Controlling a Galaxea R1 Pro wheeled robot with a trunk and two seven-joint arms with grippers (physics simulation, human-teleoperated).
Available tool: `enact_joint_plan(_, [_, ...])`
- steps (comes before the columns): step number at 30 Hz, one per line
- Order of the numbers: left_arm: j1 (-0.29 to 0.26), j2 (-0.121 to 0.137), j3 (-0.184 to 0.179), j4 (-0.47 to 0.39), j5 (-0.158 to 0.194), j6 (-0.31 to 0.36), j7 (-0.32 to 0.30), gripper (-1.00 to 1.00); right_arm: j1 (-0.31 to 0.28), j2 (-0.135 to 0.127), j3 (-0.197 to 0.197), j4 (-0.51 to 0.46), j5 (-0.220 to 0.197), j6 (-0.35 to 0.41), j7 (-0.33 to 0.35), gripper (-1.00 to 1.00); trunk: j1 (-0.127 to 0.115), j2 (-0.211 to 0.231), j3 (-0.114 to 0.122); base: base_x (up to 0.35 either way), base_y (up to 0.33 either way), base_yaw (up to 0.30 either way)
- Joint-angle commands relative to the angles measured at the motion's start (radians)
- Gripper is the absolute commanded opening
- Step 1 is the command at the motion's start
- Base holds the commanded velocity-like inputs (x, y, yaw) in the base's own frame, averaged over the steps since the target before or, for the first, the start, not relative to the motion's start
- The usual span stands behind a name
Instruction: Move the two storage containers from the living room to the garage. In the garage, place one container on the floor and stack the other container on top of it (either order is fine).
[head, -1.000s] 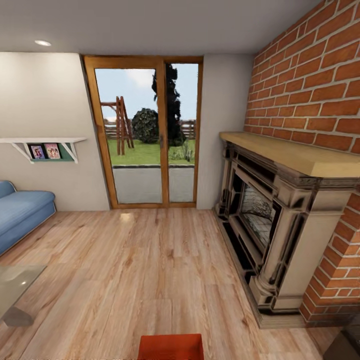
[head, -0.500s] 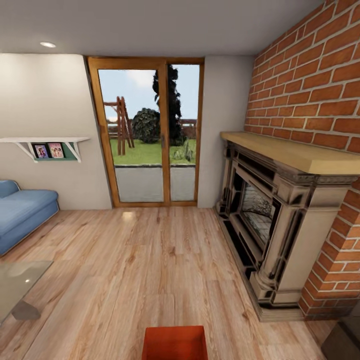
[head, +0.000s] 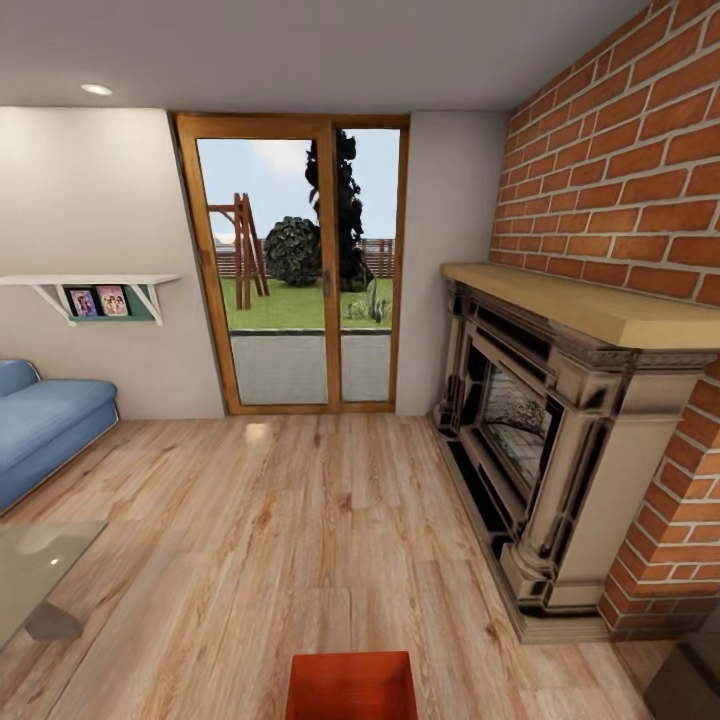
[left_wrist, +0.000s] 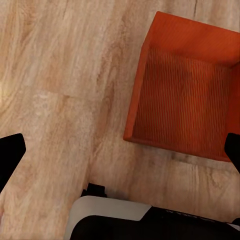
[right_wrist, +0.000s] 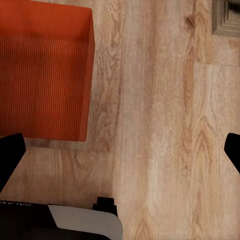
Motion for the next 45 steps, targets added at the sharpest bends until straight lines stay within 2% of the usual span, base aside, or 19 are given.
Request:
enact_joint_plan(1, [-0.001, 0.000, 0.007, 0.003, 0.003, -0.004, -0.008, 1.00, 0.000, 0.000, 0.006, 0.001, 0.001, -0.003, -0.002, 1.00, 0.000, -0.001, 0.000, 0.000, 0.000, 0.000])
enact_joint_plan(45, [-0.001, -0.014, 0.009, -0.005, 0.014, 0.001, -0.010, 1.00, 0.000, 0.002, 0.003, -0.001, -0.007, -0.003, 0.006, 1.00, 0.000, -0.001, -0.006, 0.000, 0.000, 0.000])
